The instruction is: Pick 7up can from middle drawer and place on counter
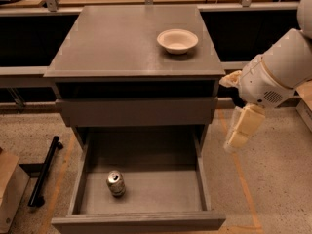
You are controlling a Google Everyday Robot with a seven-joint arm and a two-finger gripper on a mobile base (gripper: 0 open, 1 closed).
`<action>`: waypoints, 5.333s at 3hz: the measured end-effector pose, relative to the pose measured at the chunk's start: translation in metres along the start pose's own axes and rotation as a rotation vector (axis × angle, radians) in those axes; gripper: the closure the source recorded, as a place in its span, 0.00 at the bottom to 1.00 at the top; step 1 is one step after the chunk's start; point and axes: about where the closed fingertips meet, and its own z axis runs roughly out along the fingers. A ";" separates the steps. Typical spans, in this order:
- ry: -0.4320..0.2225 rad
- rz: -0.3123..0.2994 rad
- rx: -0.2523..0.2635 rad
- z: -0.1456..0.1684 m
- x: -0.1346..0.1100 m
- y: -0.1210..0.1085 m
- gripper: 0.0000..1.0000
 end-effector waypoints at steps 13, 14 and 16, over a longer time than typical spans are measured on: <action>-0.424 0.163 -0.099 0.398 -0.039 0.006 0.00; -0.405 0.169 -0.099 0.401 -0.034 0.007 0.00; -0.484 0.129 -0.156 0.464 -0.058 0.008 0.00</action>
Offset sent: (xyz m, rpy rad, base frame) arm -0.0063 0.0576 -0.1243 0.2787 0.1588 0.0114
